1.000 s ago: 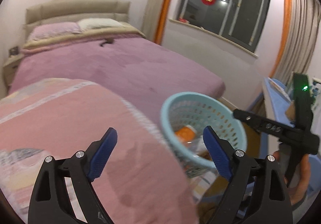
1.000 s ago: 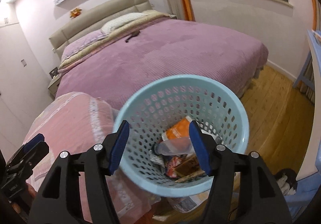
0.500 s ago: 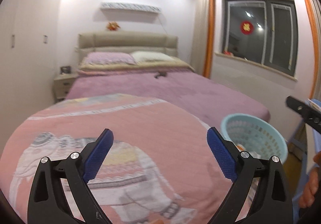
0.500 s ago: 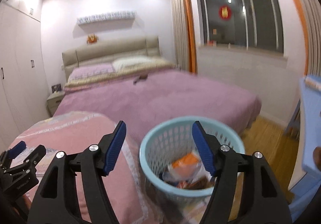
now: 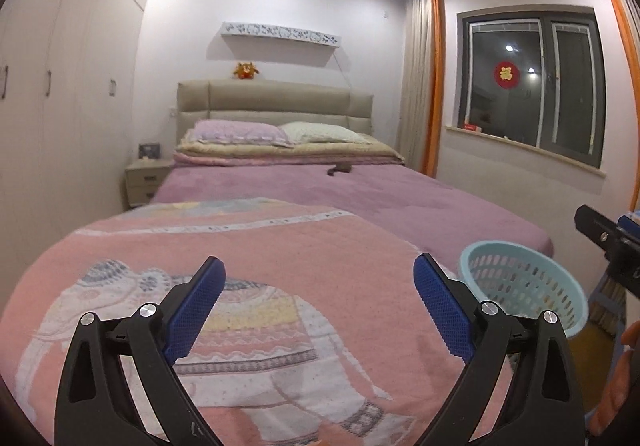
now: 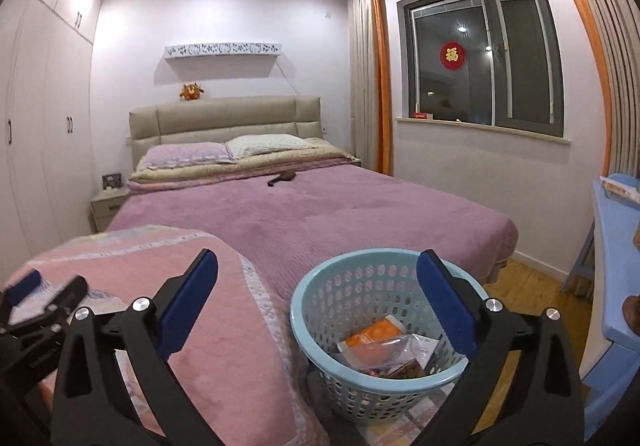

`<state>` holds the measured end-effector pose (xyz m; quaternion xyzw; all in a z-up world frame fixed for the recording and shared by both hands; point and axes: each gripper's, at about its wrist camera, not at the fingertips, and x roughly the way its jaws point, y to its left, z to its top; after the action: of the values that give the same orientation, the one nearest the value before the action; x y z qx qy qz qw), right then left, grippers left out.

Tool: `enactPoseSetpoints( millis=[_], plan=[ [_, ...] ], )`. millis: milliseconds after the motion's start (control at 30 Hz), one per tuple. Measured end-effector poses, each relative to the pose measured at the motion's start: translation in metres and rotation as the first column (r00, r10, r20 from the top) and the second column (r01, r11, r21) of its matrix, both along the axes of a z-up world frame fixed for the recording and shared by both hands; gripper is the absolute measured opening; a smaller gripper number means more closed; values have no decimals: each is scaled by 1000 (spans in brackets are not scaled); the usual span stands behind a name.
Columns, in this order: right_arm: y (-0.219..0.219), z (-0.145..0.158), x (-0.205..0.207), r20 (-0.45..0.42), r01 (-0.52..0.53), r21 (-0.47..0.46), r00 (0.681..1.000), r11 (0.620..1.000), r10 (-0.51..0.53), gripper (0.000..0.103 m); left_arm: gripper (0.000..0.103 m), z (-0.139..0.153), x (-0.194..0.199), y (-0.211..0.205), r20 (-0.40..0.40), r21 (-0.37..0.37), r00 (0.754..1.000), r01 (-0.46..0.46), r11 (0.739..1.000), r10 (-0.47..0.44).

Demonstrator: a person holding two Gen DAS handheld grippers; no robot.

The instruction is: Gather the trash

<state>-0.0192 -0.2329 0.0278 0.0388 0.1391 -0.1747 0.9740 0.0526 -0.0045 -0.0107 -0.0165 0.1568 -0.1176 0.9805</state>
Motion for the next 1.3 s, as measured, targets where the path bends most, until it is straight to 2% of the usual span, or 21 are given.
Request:
enactPoseSetpoints(
  millis=[200,333,1300],
  plan=[
    [-12,-12,9,-47,18,33,999,999,-16,95,95,-1,3,1,-21,-7,1000,0,1000,0],
    [-15,-12,9,-47,34,30,998,999,-32,95,95,-4,10,0,-55,-18,998,40,999,-41],
    [-19,-6,6,-52,30,49,998,998,-28,95,96,-7,7,-9,-62,-7,997,50,999,-51]
  ],
)
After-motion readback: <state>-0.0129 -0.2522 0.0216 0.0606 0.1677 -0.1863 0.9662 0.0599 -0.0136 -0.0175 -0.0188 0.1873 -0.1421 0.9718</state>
